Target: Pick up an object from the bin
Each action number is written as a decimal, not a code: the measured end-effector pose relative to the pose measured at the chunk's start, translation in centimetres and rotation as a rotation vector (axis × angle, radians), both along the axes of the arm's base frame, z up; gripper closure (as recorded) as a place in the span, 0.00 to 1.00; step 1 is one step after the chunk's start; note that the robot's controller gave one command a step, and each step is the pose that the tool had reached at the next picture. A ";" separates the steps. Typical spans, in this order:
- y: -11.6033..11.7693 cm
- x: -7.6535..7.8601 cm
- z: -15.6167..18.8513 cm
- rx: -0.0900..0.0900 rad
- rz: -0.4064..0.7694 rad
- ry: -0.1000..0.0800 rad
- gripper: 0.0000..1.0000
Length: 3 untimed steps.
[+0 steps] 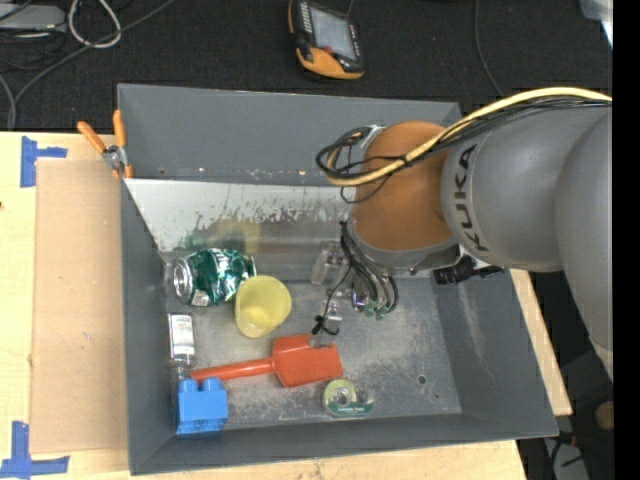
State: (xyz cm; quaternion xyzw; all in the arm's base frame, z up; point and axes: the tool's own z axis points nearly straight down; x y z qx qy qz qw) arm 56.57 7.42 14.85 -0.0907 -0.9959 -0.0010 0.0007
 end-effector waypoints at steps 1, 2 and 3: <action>-1.6 -3.5 -7.8 0.002 0.180 0.014 0.00; -2.1 0.1 -7.5 0.001 0.194 -0.018 0.00; -1.9 -2.0 -6.1 0.002 0.191 0.000 0.00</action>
Offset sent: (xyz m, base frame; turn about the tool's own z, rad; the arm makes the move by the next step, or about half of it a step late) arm 0.0011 -0.0212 -0.0743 -0.1957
